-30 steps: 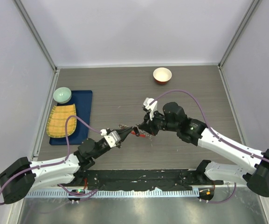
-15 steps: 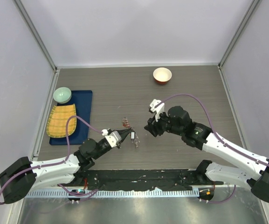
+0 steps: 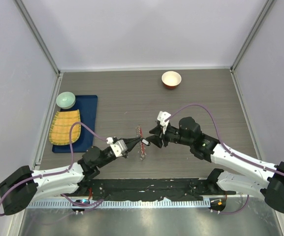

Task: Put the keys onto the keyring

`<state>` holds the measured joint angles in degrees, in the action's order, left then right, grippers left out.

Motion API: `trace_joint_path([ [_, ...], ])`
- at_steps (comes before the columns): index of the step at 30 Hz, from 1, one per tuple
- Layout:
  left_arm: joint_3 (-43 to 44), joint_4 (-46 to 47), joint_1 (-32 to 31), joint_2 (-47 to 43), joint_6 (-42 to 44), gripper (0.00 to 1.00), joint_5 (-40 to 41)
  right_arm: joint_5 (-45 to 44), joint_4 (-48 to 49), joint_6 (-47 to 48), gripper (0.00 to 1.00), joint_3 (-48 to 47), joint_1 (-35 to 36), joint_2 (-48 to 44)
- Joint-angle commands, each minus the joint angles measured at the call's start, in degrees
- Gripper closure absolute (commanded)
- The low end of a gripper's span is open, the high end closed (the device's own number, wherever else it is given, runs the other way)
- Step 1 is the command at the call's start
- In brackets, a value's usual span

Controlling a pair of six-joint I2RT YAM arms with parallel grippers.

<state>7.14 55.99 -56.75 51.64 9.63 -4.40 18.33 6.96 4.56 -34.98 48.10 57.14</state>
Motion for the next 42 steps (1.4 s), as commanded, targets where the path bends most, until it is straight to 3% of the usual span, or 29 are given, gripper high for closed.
trace_joint_path([
  [1, 0.60, 5.72, 0.06, -1.45, -0.66, 1.00, -3.85, 5.57, 7.98, 4.05, 0.55, 0.00, -0.11, -0.10],
  [23, 1.65, 3.61, 0.15, -3.83, -1.89, 1.00, -9.83, 15.33, 4.29, 12.05, 0.58, -1.84, -0.37, 1.39],
  [42, 2.09, 5.62, 0.15, -0.31, -2.33, 1.00, -10.18, 20.17, 1.92, 13.46, 0.98, -3.78, -0.37, 0.77],
])
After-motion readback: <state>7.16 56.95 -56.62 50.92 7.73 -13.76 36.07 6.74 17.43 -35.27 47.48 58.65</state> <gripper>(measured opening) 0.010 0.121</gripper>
